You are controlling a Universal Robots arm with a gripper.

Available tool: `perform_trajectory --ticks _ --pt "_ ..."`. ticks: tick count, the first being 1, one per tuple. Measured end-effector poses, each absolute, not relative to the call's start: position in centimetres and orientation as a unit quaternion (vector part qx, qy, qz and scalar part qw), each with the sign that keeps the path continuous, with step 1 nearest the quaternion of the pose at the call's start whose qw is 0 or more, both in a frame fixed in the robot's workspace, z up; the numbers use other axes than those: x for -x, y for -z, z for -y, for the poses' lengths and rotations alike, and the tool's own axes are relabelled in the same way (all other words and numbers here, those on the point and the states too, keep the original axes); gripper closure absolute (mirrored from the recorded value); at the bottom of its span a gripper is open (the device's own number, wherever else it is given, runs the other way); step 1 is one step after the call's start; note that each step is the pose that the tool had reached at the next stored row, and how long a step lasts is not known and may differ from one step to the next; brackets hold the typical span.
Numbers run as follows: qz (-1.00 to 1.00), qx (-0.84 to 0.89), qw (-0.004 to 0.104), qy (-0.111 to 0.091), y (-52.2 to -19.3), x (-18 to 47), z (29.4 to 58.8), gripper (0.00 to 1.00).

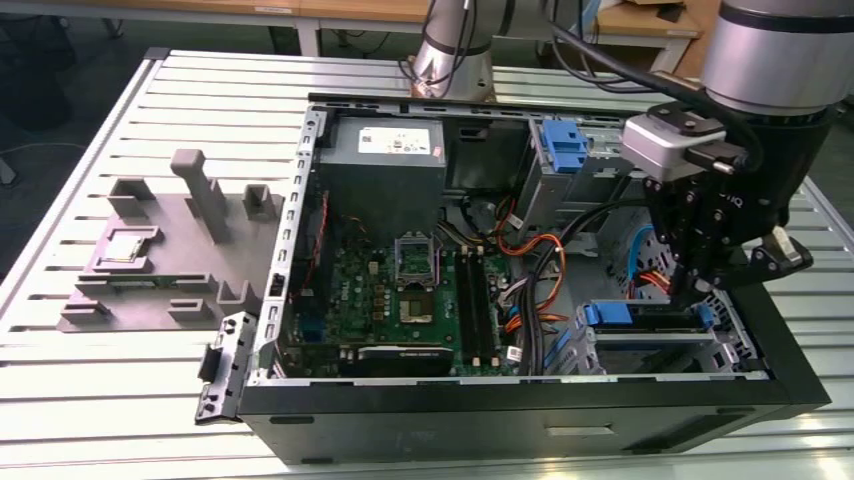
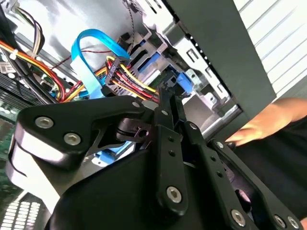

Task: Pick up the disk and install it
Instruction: 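Insert the first disk wire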

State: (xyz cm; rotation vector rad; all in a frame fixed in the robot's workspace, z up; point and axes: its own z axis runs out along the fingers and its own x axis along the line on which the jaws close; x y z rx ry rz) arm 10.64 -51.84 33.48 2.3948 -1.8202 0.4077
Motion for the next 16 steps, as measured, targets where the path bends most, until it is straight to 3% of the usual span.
perform_trajectory --ticks 5,10,16 --pt "0.622 -0.770 0.057 -0.132 -33.44 -10.63 51.84 0.83" --pt "0.627 -0.767 0.049 -0.124 -33.43 -10.67 51.83 0.83" --pt "0.628 -0.767 0.048 -0.123 -33.43 -10.70 51.83 0.83"
